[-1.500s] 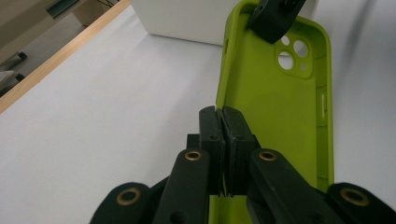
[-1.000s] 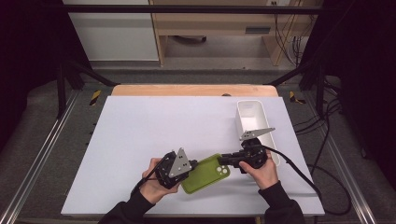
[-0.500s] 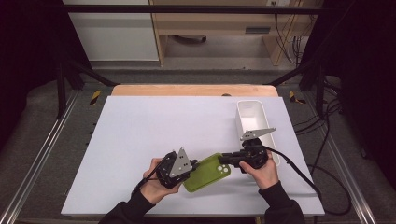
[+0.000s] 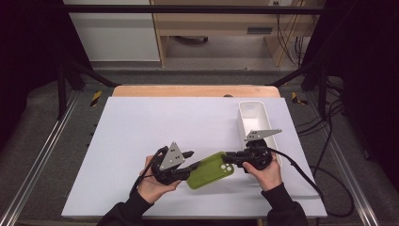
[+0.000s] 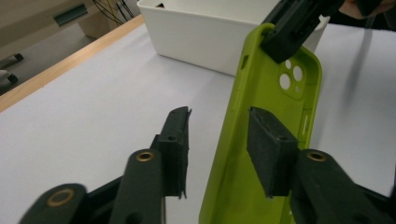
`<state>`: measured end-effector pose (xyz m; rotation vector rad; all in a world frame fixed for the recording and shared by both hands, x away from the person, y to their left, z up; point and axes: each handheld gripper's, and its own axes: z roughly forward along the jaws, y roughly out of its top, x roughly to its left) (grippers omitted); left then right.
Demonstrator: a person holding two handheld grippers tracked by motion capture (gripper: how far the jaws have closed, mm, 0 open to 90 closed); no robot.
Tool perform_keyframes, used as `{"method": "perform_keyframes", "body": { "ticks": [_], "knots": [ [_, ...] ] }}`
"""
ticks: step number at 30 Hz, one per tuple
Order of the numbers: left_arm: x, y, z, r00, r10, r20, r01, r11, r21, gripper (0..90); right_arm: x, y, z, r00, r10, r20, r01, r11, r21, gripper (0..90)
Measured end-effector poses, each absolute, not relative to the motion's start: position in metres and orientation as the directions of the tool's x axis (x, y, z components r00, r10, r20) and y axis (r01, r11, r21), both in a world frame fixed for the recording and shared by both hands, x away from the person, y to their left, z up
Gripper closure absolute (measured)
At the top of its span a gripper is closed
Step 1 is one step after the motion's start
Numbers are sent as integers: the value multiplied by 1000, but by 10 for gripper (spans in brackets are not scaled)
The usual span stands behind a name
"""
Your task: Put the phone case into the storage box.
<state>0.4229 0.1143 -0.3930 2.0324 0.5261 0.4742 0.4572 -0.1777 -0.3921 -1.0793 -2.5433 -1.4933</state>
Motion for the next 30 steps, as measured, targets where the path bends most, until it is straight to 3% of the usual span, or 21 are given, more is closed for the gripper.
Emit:
{"method": "perform_keyframes", "body": {
  "ticks": [7,19,23,30],
  "knots": [
    [432,126,-391,818,571,68,187,-375,908,357,456,-180,-390,-768,566,300,535,309,787,794],
    [442,143,-388,802,598,3,223,-304,926,128,454,-183,-386,-771,581,261,504,305,808,794],
    [446,151,-385,789,614,-22,246,-283,927,69,453,-184,-385,-773,585,245,491,307,815,794],
    [450,169,-384,774,631,-59,266,-239,934,49,450,-187,-383,-772,595,221,475,310,824,794]
  ]
}}
